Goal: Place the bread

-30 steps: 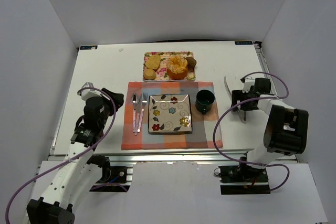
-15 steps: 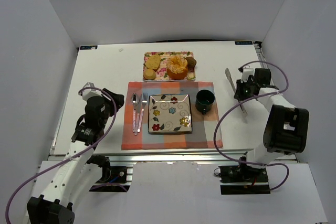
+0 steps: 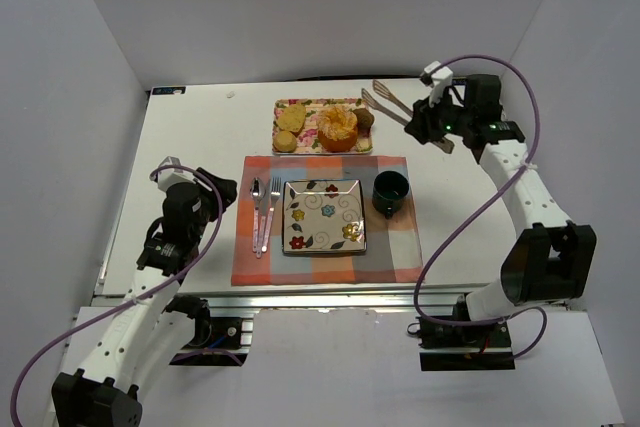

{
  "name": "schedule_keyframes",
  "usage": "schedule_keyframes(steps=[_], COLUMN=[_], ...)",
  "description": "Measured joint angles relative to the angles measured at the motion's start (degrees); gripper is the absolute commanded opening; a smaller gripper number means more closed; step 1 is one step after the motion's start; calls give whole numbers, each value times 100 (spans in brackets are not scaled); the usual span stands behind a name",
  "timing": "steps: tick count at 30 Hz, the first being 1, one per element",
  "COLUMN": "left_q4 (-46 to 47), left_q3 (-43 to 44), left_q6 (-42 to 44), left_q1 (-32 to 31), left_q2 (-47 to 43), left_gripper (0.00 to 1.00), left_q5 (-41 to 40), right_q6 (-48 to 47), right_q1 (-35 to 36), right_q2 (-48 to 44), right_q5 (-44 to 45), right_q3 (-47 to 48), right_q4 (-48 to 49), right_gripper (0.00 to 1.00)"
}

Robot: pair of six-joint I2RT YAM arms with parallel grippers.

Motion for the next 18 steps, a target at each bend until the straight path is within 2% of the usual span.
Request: schedule_keyframes(steps=[8,18], left_q4=[0,0], left_q3=[0,-2], left_q6=[-22,-24], left_q1=[0,0], left_q2=[-125,-155], left_gripper=[69,69], left_q5=[-4,-7], right_q6=[-385,-1626], right_q1=[590,1661], right_q2=[345,568], right_q5=[20,647], right_q3=[476,597], right_q4=[-330,-793], right_gripper=[48,48])
